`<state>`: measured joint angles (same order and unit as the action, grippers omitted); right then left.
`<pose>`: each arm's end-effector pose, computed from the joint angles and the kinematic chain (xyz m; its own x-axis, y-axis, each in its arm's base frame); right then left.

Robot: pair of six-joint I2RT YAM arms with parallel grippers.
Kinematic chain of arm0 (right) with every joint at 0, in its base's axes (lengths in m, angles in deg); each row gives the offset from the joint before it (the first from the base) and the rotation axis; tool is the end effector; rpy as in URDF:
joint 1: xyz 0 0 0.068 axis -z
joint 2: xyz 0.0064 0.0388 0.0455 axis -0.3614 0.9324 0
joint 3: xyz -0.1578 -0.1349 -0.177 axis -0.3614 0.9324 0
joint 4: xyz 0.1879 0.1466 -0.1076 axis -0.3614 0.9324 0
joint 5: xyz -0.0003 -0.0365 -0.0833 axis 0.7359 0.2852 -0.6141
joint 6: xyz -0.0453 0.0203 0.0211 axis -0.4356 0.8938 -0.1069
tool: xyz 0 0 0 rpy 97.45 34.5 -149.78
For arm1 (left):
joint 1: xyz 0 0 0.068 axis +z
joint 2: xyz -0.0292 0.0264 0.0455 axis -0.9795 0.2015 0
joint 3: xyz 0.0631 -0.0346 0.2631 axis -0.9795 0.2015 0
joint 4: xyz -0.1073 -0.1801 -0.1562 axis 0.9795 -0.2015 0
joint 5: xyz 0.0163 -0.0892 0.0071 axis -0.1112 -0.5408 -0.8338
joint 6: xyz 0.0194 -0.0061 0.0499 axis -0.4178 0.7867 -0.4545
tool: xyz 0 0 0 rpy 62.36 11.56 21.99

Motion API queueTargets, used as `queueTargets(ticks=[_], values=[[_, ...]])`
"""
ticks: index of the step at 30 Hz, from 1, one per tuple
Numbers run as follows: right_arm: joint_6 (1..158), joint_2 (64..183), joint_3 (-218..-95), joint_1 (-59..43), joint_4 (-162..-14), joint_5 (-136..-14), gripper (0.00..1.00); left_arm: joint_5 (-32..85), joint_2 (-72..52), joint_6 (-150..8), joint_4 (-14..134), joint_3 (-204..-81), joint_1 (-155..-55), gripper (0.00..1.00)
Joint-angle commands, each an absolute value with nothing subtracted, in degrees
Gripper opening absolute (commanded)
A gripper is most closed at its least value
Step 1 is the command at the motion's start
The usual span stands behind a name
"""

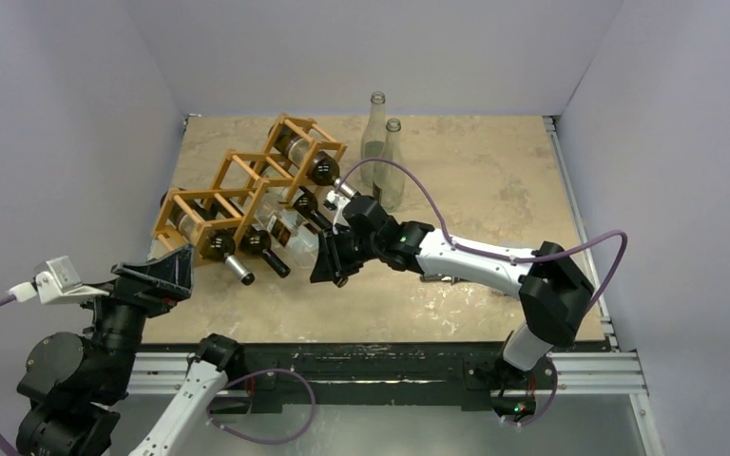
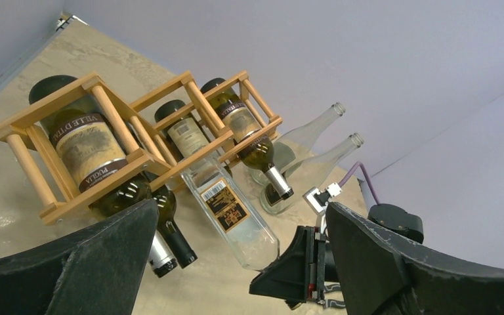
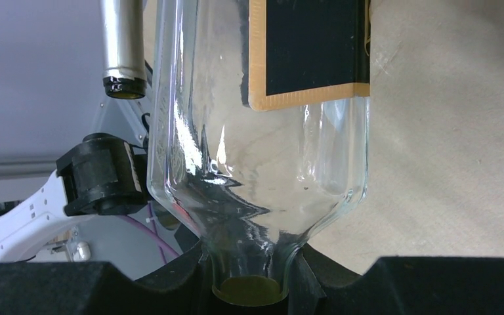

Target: Put the wine bottle on the wine rack

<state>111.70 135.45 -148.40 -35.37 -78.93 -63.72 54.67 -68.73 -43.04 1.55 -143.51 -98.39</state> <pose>0.1940 0.3142 0.2600 -0.8372 -0.1887 -0.5132 -0.5235 0.5479 0.6526 -0.0346 0.0256 0.4275 0.0041 -0.6354 -0.7722 0.0020 0.7722 -0.6354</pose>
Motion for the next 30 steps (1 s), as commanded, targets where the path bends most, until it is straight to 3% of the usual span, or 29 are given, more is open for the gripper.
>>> queueTargets(ticks=[1,30], values=[[106.6,133.35,-154.04,-34.99,-91.87,-60.88,0.0,55.79,-70.79,-44.76,-0.22,-144.8,-98.59,1.0],[106.47,151.76,-173.23,-30.96,-95.02,-56.32,0.0,57.53,-72.15,-47.19,-5.55,-147.35,-98.59,0.99]])
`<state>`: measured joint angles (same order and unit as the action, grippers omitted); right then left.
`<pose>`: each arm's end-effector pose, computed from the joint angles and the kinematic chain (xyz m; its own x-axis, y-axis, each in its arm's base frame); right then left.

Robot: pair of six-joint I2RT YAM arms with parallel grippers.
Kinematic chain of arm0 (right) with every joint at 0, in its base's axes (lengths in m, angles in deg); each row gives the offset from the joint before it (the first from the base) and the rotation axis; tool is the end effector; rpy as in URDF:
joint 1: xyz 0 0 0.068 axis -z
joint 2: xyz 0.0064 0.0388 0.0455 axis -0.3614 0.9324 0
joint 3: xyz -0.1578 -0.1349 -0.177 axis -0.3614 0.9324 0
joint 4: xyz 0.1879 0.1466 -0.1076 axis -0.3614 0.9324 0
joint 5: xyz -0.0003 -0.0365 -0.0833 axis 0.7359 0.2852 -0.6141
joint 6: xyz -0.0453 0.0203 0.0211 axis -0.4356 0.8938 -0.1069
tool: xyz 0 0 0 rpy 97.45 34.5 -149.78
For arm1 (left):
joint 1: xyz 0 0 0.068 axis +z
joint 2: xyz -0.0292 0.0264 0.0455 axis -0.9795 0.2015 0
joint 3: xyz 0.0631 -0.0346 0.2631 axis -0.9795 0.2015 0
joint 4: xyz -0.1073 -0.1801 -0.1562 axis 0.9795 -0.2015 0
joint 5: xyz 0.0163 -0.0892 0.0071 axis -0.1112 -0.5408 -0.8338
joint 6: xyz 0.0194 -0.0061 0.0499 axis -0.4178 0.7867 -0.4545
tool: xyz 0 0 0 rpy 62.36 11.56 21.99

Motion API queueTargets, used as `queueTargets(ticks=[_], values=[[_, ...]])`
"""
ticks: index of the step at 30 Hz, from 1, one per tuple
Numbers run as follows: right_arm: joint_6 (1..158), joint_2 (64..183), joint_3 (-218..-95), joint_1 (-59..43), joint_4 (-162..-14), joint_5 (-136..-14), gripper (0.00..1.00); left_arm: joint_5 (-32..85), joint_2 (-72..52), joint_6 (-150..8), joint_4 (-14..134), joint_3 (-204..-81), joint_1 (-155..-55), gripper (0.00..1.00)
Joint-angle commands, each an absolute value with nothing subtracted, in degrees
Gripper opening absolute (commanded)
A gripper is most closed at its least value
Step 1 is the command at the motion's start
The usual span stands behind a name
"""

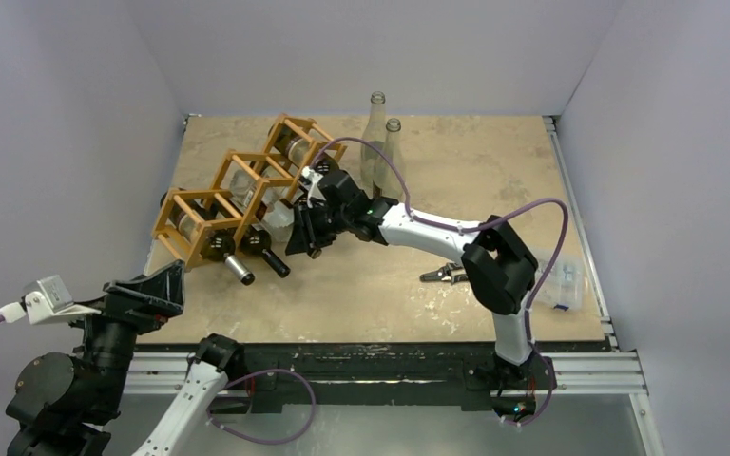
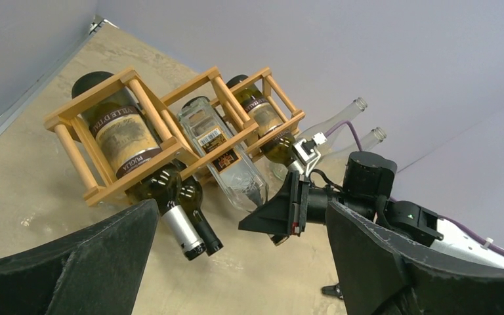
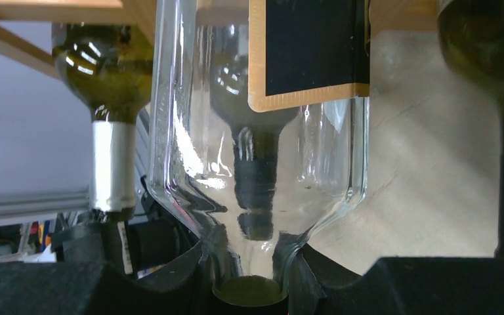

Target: Put the wine bottle on the wine rack

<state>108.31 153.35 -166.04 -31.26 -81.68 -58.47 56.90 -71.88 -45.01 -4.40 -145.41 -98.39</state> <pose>0.2634 0.3661 0.2459 -0.8136 -0.1875 -0.5503 -0.5628 0.4915 0.6646 -0.0581 0.0355 0.4183 0.0161 -0.6037 -0.7970 -0.0380 0.7962 -0.6038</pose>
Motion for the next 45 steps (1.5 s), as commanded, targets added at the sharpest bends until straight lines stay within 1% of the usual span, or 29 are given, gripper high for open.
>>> queueTargets(ticks=[1,14,23,31,32,34,36,39,41,45], values=[[106.74,152.24,-173.75,-30.94,-95.23,-56.56,0.0,57.65,-72.06,-47.21,-5.87,-147.7,-98.59,0.99],[107.12,156.68,-178.04,-30.32,-96.76,-57.75,0.0,56.88,-72.74,-46.23,-6.06,-146.31,-98.59,0.99],[104.72,160.8,-184.31,-30.23,-92.41,-60.11,0.0,57.04,-73.7,-46.06,-6.4,-145.31,-98.59,0.99],[104.73,163.67,-187.26,-30.23,-91.37,-60.62,0.09,58.09,-74.05,-46.96,-6.36,-145.18,-98.59,0.99],[104.81,163.81,-187.12,-30.23,-91.42,-60.46,0.12,58.19,-74.06,-47.05,-6.4,-145.23,-98.59,0.99],[104.9,163.4,-186.02,-30.23,-91.97,-60.13,0.21,58.32,-74.33,-46.88,-6.53,-145.18,-98.59,0.99],[104.71,162.71,-184.43,-30.23,-93.41,-59.64,0.36,58.41,-74.72,-46.86,-6.24,-144.8,-98.59,0.99],[104.75,161.82,-182.86,-30.23,-94.17,-59.43,0.5,58.21,-74.74,-46.97,-5.75,-144.58,-98.59,0.99],[104.86,161.24,-181.94,-30.23,-94.48,-59.22,0.56,57.77,-74.53,-46.52,-5.79,-145.0,-98.59,0.99],[104.6,159.32,-179.02,-30.23,-95.68,-59.36,0.64,57.26,-74.56,-46.01,-5.73,-144.59,-98.59,0.99]])
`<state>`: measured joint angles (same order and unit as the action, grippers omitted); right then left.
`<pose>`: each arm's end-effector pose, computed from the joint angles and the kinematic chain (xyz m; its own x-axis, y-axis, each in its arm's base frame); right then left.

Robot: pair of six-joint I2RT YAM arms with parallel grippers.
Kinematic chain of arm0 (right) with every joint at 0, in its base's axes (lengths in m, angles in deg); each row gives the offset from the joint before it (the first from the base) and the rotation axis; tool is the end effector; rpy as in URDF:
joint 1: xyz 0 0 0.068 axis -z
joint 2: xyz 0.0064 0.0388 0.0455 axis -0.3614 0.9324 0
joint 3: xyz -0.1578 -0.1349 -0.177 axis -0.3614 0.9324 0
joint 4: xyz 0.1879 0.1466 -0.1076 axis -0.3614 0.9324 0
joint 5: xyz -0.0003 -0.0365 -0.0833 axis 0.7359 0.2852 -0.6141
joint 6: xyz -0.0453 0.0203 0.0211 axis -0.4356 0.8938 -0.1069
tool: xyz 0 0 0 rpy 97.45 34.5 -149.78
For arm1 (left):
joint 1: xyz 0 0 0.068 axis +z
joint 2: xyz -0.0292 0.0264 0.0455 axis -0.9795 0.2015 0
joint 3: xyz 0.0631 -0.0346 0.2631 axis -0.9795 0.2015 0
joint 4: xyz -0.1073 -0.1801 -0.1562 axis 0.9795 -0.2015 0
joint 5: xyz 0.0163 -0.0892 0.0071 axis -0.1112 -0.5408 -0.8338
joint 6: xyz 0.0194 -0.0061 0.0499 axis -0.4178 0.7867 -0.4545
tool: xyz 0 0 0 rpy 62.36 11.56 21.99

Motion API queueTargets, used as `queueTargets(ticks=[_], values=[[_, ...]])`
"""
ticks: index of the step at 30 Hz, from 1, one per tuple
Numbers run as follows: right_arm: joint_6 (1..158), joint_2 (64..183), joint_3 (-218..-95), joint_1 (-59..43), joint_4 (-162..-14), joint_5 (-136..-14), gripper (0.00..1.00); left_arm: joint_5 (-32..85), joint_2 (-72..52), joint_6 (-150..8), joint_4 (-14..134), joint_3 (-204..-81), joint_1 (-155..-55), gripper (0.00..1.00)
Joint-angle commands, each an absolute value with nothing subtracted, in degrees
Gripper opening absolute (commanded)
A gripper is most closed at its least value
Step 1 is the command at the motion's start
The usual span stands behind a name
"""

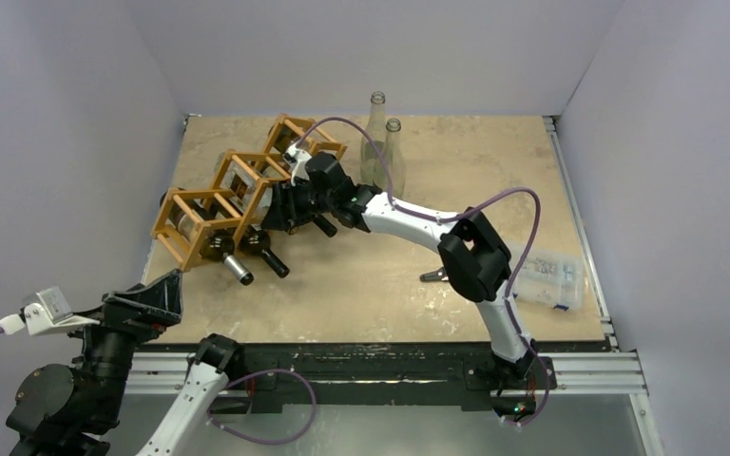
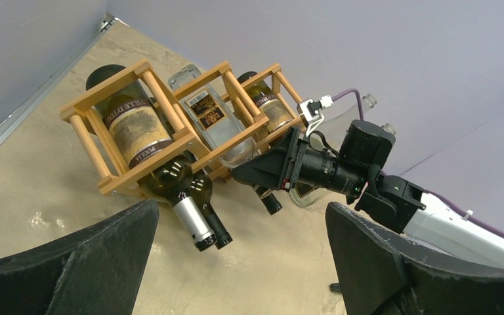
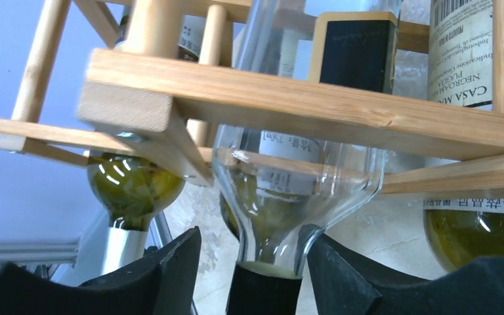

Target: Put the wine bottle on the wine rack

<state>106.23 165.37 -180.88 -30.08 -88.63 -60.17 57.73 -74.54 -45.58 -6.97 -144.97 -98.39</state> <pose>0.3096 0.4073 0.2485 -0.7263 -0.0908 -0.6814 -0.6449 0.4332 0.6296 -0.0695 0.0402 0.4080 0.0198 -0.5937 -0.8045 -0.0531 0.8029 -0.5938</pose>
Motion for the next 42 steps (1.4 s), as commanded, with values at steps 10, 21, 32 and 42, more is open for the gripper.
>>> queueTargets(ticks=[10,21,32,42], values=[[103.98,154.07,-171.44,-30.23,-95.71,-60.5,0.77,55.64,-73.56,-44.69,-5.25,-143.96,-98.59,0.99],[103.59,148.02,-166.48,-30.23,-92.69,-62.11,0.84,58.89,-75.76,-47.33,-5.4,-143.26,-98.59,1.0],[101.31,143.84,-165.39,-30.23,-89.37,-64.16,0.87,60.21,-76.62,-48.23,-5.28,-142.92,-98.59,1.0],[95.73,137.11,-162.6,-30.23,-82.36,-70.49,0.9,58.41,-75.89,-46.1,-5.18,-142.27,-98.59,0.99]])
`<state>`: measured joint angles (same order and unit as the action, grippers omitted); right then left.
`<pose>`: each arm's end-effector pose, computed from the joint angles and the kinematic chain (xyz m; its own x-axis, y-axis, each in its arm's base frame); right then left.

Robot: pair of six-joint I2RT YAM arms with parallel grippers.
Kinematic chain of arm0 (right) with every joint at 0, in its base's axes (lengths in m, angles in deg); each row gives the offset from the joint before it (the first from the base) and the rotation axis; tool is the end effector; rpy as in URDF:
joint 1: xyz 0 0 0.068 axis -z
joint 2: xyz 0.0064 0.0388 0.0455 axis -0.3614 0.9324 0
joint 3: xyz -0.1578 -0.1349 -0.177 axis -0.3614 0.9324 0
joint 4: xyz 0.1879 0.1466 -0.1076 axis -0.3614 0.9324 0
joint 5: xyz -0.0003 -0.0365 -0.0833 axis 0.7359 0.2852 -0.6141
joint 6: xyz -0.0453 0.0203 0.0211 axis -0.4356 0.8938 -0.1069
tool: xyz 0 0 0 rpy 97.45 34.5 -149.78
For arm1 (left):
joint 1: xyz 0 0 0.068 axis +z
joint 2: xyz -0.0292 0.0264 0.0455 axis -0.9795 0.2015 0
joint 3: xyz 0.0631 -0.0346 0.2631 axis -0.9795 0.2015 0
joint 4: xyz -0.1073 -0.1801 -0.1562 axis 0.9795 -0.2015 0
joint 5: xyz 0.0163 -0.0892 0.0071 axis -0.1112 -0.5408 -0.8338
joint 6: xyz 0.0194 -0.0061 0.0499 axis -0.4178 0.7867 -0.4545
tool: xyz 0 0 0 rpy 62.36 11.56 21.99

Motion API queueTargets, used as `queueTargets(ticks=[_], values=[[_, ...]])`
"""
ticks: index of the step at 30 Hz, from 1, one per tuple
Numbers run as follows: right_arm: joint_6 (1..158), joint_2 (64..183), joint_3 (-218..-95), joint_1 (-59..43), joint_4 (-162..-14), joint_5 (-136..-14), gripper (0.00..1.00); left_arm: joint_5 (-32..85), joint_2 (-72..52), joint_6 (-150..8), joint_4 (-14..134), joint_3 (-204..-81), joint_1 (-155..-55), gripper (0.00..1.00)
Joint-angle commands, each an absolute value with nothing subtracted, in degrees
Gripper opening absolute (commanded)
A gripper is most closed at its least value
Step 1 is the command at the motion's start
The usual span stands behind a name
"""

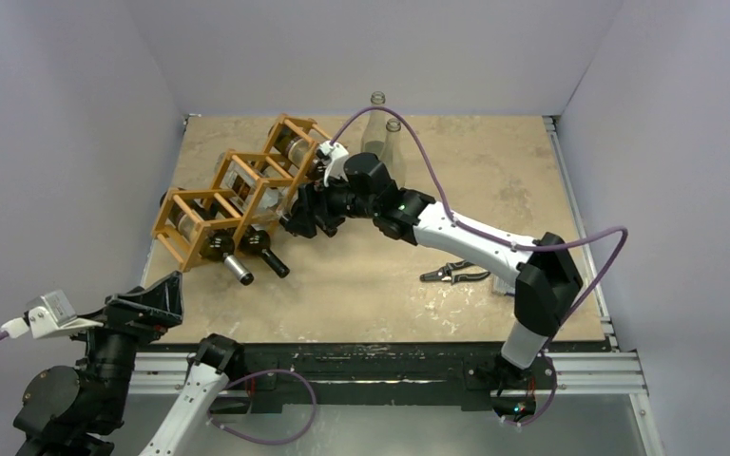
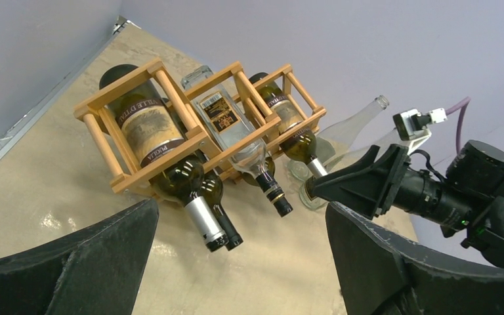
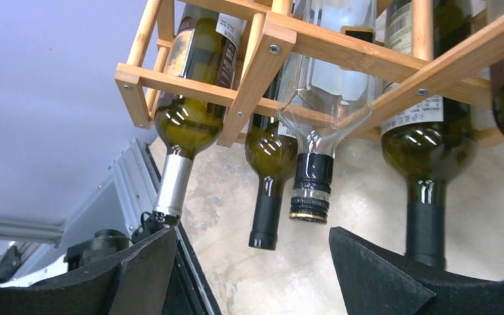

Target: Put the wine bottle on the wine rack

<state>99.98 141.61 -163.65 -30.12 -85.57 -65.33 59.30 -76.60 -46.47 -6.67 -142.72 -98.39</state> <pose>0.2525 0.3319 0.3223 -0.6108 -0.0651 -0.7891 -0.7177 0.4664 0.5171 -0.0704 0.0414 0.3986 0.0364 -0.5806 -0.8134 -0.0745 0.8101 -0.5816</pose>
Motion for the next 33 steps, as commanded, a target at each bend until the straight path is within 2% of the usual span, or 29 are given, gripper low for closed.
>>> queueTargets(ticks=[1,11,15,22,28,33], values=[[94.82,136.24,-162.59,-30.23,-80.79,-72.0,0.9,58.23,-75.98,-45.73,-5.18,-142.11,-98.59,0.99],[86.89,129.6,-164.54,-30.14,-70.76,-90.81,0.94,56.46,-75.26,-44.57,-3.14,-139.23,-98.59,0.99],[82.97,131.32,-170.92,-30.06,-66.13,-102.69,0.99,56.88,-74.71,-45.0,-4.17,-140.22,-98.59,0.99],[77.97,139.13,-188.11,-28.99,-57.94,-130.51,0.99,59.18,-76.29,-48.02,-5.73,-140.46,-98.59,1.0],[77.13,142.14,-195.43,-22.16,-58.29,-129.67,0.99,56.43,-76.14,-53.12,-6.16,-141.51,-98.59,1.0],[80.26,146.1,-199.76,-17.69,-55.73,-123.13,0.99,53.28,-75.37,-56.75,-8.42,-142.49,-98.59,1.0]])
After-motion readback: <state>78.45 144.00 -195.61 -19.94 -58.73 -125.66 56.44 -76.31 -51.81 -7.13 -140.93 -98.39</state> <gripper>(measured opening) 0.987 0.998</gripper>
